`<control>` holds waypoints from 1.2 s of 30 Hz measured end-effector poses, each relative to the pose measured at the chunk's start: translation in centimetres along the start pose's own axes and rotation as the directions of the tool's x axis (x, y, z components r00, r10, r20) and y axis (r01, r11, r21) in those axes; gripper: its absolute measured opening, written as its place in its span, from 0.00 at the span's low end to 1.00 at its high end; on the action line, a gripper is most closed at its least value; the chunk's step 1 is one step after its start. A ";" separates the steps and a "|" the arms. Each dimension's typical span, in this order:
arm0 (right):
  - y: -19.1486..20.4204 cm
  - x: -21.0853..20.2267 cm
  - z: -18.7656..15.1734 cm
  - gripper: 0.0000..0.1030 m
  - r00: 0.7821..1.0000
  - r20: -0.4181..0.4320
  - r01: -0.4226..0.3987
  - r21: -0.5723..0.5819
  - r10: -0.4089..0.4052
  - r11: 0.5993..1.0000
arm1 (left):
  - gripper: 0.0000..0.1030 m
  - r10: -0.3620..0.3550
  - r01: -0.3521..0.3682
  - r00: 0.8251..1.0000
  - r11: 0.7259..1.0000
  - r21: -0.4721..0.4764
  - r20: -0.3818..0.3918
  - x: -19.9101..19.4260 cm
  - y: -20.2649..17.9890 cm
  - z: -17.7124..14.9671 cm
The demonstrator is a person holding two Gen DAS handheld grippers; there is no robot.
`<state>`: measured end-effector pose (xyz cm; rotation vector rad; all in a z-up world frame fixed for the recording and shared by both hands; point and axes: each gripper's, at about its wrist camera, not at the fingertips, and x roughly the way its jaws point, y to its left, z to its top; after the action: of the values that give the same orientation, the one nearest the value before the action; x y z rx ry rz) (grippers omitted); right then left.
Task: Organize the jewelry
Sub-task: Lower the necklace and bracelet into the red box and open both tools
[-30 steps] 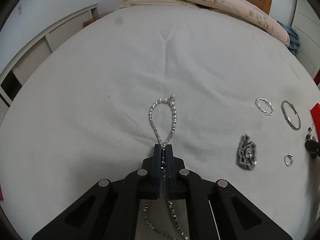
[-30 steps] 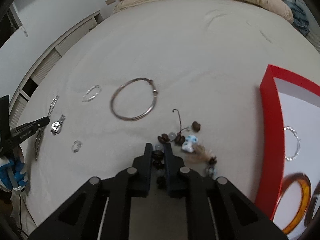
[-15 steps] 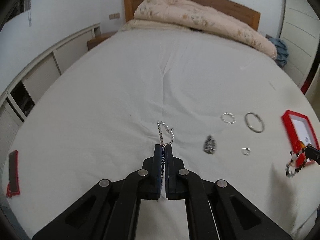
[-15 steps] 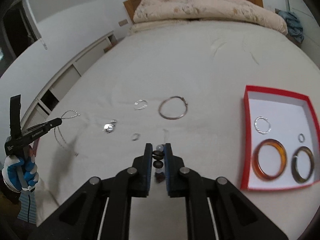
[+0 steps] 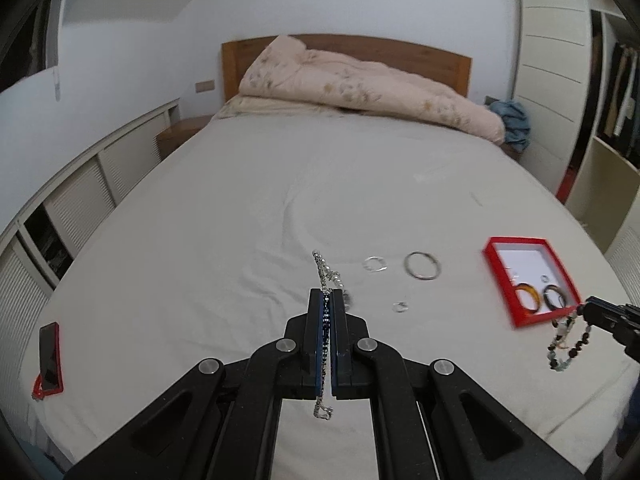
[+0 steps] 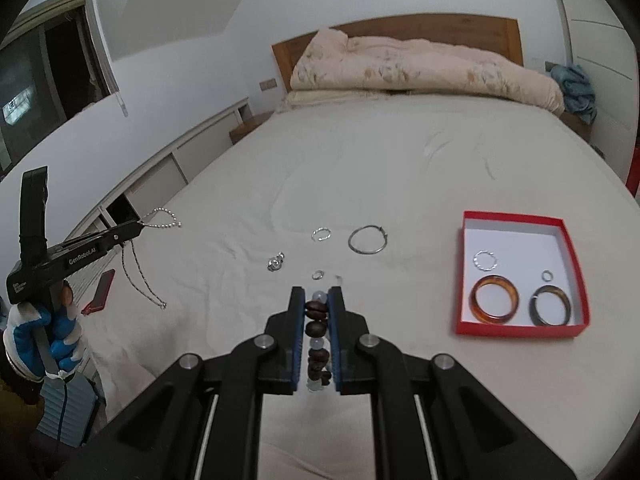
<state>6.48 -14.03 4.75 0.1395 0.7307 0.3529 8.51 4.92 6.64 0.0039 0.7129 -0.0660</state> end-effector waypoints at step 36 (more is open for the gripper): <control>-26.4 2.1 5.4 0.10 0.975 0.017 0.215 0.182 -0.222 0.959 | 0.03 -0.283 0.321 0.944 0.904 0.281 -0.167 19.9 -34.8 8.7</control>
<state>18.62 -37.89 0.87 0.2326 0.7326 0.0726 27.06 -31.22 0.89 0.1957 0.8165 -0.4791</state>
